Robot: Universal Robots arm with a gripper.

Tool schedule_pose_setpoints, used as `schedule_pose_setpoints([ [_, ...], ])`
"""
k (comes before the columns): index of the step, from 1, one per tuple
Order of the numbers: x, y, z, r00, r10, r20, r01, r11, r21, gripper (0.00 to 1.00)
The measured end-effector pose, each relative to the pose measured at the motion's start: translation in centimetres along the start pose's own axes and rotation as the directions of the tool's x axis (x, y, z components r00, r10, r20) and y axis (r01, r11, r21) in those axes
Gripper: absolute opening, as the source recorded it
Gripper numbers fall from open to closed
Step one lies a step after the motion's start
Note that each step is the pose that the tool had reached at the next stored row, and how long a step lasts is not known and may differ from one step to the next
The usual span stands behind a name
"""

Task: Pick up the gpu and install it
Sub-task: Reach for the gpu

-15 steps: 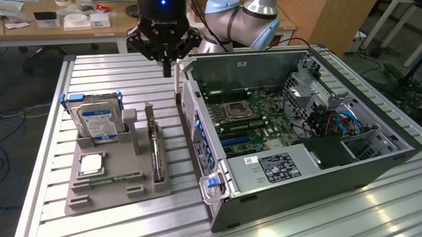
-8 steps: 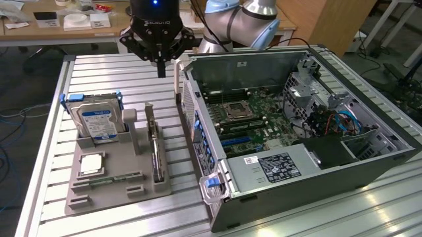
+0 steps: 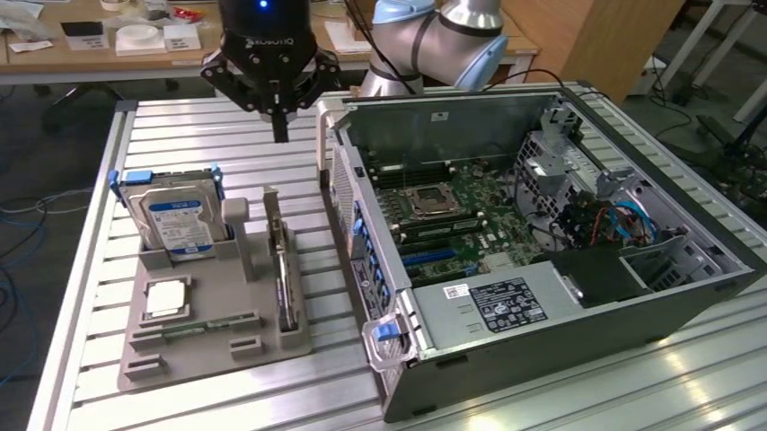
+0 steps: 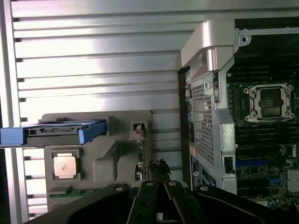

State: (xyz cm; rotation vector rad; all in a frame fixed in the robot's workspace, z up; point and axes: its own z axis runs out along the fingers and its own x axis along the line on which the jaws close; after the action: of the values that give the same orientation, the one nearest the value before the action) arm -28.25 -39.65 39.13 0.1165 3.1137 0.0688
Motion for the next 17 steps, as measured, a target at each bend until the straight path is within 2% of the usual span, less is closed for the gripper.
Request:
schedule_pose_setpoints([
  [12,1.8,-0.14,0.24,1.0000,0.002,0.0003,-0.002,1.0000,0.0009,0.11],
  [17,2.0,-0.16,0.28,1.0000,0.003,0.0002,-0.003,1.0000,0.0010,0.11],
])
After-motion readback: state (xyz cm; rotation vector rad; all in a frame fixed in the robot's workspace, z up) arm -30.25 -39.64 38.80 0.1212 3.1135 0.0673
